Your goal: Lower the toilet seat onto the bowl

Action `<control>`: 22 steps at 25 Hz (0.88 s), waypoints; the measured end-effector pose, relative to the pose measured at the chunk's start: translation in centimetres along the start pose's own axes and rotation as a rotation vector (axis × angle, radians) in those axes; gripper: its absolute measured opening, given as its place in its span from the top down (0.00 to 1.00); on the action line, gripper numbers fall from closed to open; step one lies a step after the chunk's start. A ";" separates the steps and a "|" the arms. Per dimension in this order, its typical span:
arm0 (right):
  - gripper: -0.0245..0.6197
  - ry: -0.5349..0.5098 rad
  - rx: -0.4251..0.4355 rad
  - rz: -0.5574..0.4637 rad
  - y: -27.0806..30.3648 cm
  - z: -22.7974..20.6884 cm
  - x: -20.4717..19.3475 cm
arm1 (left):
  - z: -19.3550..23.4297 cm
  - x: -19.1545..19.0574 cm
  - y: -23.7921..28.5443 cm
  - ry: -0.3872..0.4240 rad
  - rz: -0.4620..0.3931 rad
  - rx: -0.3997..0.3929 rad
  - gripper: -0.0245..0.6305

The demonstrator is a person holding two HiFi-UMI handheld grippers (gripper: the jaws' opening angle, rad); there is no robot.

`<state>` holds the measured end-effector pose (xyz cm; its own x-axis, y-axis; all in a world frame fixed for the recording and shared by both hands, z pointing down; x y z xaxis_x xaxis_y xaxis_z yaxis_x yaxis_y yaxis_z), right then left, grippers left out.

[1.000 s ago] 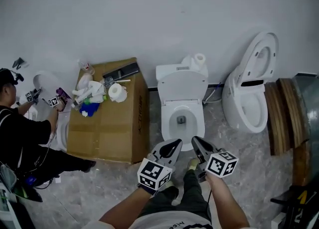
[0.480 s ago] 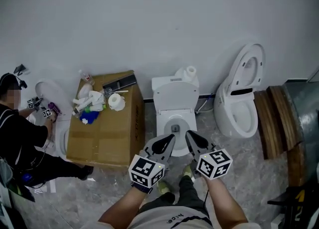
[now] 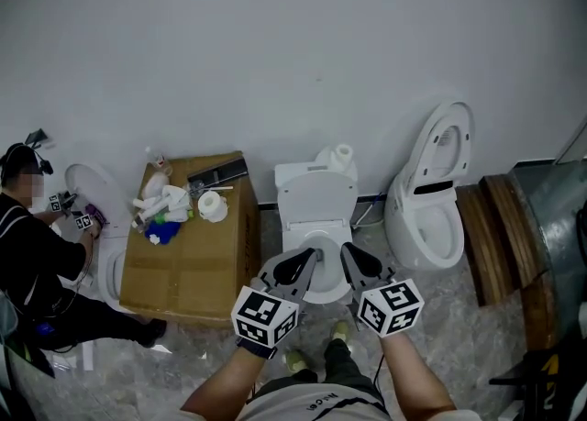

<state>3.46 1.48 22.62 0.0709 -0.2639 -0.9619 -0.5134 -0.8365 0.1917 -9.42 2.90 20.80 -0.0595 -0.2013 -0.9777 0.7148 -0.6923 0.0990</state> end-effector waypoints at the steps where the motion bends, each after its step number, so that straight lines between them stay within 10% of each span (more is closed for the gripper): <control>1: 0.94 -0.010 0.000 -0.004 0.0 0.2 0.3 | 0.0 0.3 -0.1 0.003 -0.006 0.000 0.95; 22: 0.94 -0.045 0.017 -0.014 1.2 2.8 1.3 | 1.0 1.7 -1.2 0.023 -0.033 0.001 0.95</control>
Point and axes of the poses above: the fingertips, and each gripper's own axes: y forward along the fingers, z to its left, x out of its top, the point moved 5 cm from there along -y, backward along the fingers, and after that the axes turned 5 degrees about -x, right-handed, at the moved point
